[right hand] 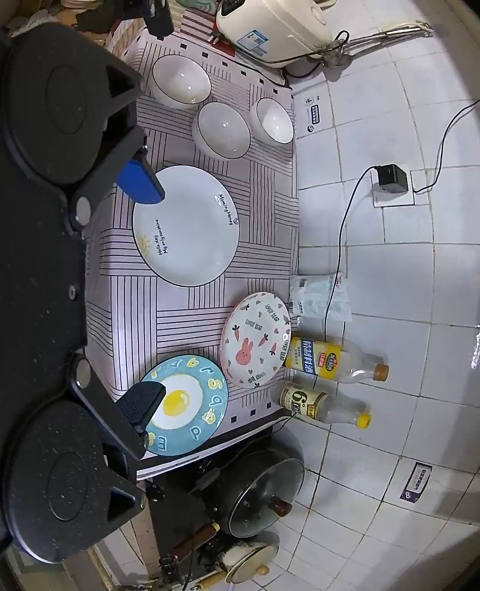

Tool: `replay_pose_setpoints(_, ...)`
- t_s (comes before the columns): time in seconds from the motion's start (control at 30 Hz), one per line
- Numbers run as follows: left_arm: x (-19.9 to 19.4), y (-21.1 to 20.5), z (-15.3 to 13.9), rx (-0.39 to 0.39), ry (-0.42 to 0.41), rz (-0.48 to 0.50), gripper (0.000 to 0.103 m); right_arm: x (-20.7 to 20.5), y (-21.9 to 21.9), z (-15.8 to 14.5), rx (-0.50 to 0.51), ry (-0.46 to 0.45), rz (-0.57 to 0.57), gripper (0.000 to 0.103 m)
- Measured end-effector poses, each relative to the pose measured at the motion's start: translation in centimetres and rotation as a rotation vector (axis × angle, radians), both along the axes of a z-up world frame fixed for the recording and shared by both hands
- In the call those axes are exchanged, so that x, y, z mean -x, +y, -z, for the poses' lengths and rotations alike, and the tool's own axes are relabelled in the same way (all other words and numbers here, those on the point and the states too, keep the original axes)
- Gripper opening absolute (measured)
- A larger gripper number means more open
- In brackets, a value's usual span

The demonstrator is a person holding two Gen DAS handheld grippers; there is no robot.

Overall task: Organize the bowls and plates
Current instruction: 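Move both tools toward the white Morning Honey plate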

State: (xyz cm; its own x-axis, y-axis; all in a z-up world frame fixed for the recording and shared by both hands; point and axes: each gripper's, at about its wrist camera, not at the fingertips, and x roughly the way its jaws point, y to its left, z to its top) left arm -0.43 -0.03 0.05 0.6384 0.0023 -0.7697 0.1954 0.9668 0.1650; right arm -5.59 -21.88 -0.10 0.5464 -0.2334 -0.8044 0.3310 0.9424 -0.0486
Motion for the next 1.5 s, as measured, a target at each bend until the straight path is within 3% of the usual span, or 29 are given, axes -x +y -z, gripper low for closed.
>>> replay_pose_setpoints(0.17,0.8,-0.5,0.9,-0.003,0.007,0.025,0.102,-0.1,-0.5,0.2,-0.012,-0.007,0.004,0.103)
replay_pose_setpoints(0.37,0.2,-0.4,0.0,0.020,0.031,0.033,0.102,0.5,-0.2,0.1,0.015,-0.045,0.025,0.103)
replay_pose_setpoints(0.93,0.3,-0.2,0.3,0.078,0.054,0.049,0.102,1.2,-1.0,0.2,0.037,-0.034,0.057,0.103)
replay_pose_setpoints(1.5,0.4,-0.4,0.7,0.079,0.065,0.053,0.102,1.4,-0.9,0.1,0.063,-0.033,0.061,0.103)
